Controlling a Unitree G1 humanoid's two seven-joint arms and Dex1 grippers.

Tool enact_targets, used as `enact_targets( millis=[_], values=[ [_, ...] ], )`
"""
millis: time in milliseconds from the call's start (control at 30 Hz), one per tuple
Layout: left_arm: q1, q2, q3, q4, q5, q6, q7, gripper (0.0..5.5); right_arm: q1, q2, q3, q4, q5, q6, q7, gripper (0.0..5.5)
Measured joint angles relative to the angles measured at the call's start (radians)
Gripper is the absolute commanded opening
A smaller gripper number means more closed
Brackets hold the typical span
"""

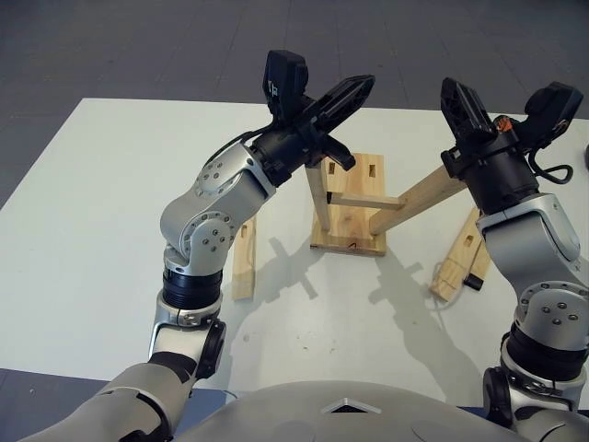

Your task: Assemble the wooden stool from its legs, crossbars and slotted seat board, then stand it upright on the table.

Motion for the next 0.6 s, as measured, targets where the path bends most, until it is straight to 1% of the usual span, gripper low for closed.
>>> enact_targets(
  millis=[67,133,200,300,367,433,533,600],
  values=[
    [-0.005,-0.032,0.024,0.009,-0.052,0.022,0.011,0.04,-0.029,0.004,-0.027,0.008,0.018,-0.015,-0.010,0.00],
    [-0.033,-0.045,0.072,0.037,-0.101,0.046,0.038,0.04,-0.076,0.003,-0.059,0.012,0.041,-0.036,-0.025,0.00],
    [-0.095,-0.042,0.167,0.093,-0.152,0.065,0.102,0.04,-0.137,-0.005,-0.105,0.017,0.072,-0.064,-0.048,0.00],
    [-0.201,0.004,0.272,0.124,-0.175,0.054,0.148,0.04,-0.147,-0.043,-0.165,0.020,0.082,-0.073,-0.058,0.00],
    [-0.220,0.048,0.296,0.113,-0.149,0.041,0.173,0.04,-0.076,-0.081,-0.228,0.025,0.065,-0.072,-0.031,0.00],
    [-0.148,0.082,0.281,0.073,-0.089,0.043,0.200,0.04,0.051,-0.098,-0.280,0.049,0.031,-0.062,0.009,0.00],
    [0.048,0.117,0.227,0.007,0.019,0.064,0.254,0.04,0.216,-0.100,-0.343,0.086,-0.016,-0.057,0.081,0.00],
    [0.182,0.121,0.217,-0.039,0.074,0.083,0.306,0.04,0.320,-0.099,-0.365,0.122,-0.080,-0.061,0.135,0.00]
  ],
)
